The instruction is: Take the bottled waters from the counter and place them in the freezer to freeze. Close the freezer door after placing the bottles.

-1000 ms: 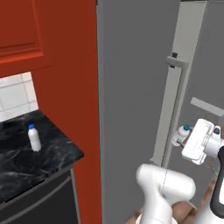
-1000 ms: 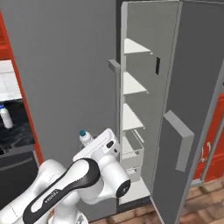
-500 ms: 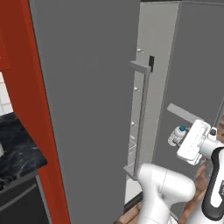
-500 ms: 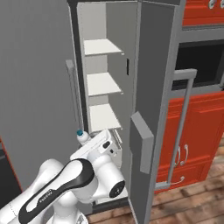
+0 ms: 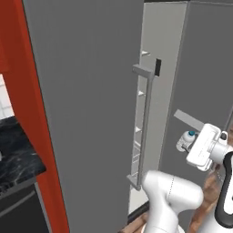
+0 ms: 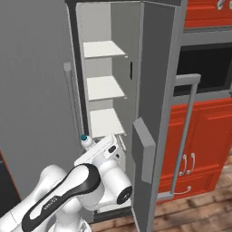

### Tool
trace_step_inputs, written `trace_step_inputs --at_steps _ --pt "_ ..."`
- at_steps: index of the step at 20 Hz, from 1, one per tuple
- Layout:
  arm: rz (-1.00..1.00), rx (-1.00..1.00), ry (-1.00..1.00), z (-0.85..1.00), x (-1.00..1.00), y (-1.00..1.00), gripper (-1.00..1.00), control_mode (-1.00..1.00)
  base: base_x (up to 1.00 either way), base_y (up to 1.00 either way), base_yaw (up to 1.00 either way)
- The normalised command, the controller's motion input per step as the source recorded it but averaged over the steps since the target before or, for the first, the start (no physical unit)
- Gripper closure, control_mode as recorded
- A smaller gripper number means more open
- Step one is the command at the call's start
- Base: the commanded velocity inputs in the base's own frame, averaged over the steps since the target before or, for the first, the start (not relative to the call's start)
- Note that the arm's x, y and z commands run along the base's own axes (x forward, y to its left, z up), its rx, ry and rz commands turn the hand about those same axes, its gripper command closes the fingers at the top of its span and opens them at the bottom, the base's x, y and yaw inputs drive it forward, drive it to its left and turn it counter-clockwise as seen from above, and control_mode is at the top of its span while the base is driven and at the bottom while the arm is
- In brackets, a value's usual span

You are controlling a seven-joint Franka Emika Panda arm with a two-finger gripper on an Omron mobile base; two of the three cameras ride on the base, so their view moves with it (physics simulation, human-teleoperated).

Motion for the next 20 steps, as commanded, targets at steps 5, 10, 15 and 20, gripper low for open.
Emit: trace_step_inputs --at_steps 5,10,15,20 --pt "0.0 0.0 0.0 0.0 0.0 0.0 1.0 1.0 0.29 -0.49 0.12" --pt "0.0 0.0 0.0 0.0 0.0 0.0 1.0 1.0 0.28 -0.39 0.1" --pt "0.0 0.0 0.0 0.0 0.0 0.0 1.0 1.0 0.28 -0.31 0.08" --pt "0.0 0.0 0.0 0.0 0.0 0.0 1.0 1.0 0.3 0.0 0.04"
